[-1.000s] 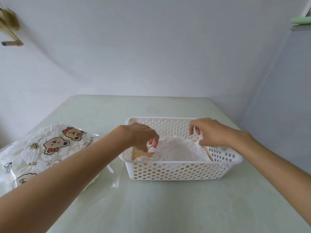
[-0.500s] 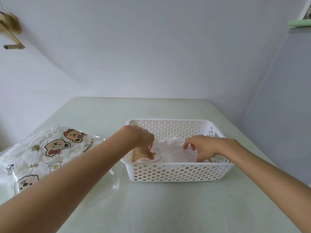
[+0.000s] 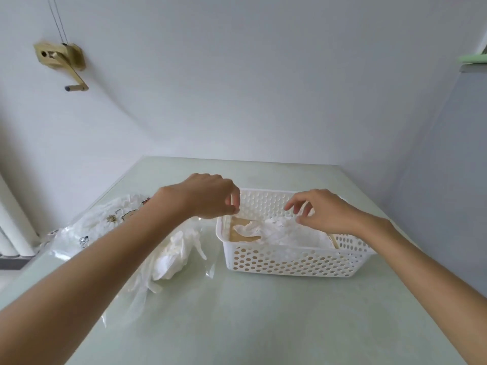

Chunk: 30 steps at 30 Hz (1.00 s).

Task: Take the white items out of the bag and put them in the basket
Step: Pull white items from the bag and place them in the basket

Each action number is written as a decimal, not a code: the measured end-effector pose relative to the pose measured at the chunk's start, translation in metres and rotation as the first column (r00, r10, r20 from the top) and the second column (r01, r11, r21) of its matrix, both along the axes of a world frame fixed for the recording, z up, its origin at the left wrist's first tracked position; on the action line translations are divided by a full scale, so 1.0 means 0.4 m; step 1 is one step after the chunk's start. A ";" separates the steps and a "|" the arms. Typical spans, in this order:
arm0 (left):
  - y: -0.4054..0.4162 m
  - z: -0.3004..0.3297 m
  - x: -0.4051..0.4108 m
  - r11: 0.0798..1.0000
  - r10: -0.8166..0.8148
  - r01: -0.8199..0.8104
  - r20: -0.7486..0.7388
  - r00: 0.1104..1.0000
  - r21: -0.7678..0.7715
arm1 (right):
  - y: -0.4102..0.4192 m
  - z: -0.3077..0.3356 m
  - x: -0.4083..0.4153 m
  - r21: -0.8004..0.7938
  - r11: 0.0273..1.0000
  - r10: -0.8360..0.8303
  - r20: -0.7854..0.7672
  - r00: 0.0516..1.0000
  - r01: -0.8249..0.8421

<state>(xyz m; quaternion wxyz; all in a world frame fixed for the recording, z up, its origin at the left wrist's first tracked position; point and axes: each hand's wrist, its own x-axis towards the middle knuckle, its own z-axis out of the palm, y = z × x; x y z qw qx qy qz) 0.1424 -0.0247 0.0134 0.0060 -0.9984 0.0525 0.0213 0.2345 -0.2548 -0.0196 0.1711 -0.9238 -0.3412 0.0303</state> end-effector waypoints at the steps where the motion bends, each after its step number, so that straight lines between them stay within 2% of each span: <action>1: 0.030 0.012 -0.049 0.999 0.048 -0.047 0.051 0.998 -0.012 | 0.023 0.012 -0.041 0.093 0.996 0.011 0.010 1.000 -0.012; 4: 0.122 0.008 -0.174 0.977 0.213 -0.212 0.160 0.964 -0.019 | 0.096 0.017 -0.142 0.256 0.965 0.039 0.076 0.996 -0.057; 7: 0.179 -0.028 -0.294 0.932 0.361 -0.347 0.237 0.902 -0.103 | 0.188 0.005 -0.252 0.372 0.923 0.044 0.162 0.986 -0.102; 9: 0.189 -0.072 -0.350 0.904 0.418 -0.364 0.286 0.862 -0.224 | 0.259 -0.016 -0.312 0.336 0.932 0.062 0.224 0.973 -0.137; 11: 0.174 -0.127 -0.360 0.875 0.431 -0.306 0.315 0.846 -0.375 | 0.313 -0.056 -0.338 0.218 0.969 0.052 0.282 0.958 -0.116; 13: 0.161 -0.173 -0.351 0.858 0.424 -0.264 0.318 0.848 -0.441 | 0.361 -0.099 -0.355 0.058 0.997 0.030 0.350 0.936 -0.053; 17: 0.146 -0.207 -0.287 0.901 0.369 -0.249 0.325 0.871 -0.356 | 0.423 -0.133 -0.355 -0.137 0.989 0.013 0.445 0.896 0.053; 21: 0.170 -0.207 -0.243 0.928 0.334 -0.256 0.296 0.895 -0.272 | 0.414 -0.121 -0.331 -0.277 0.957 0.068 0.505 0.861 0.087; 23: 0.187 -0.214 -0.244 0.918 0.360 -0.269 0.325 0.874 -0.292 | 0.395 -0.127 -0.319 -0.252 0.964 0.078 0.584 0.808 0.089; 27: 0.195 -0.242 -0.256 0.922 0.365 -0.278 0.363 0.857 -0.271 | 0.376 -0.149 -0.292 -0.219 0.970 0.056 0.630 0.774 0.107; 30: 0.207 -0.244 -0.278 0.919 0.376 -0.293 0.363 0.852 -0.264 | 0.365 -0.146 -0.296 -0.137 0.990 0.073 0.641 0.764 0.020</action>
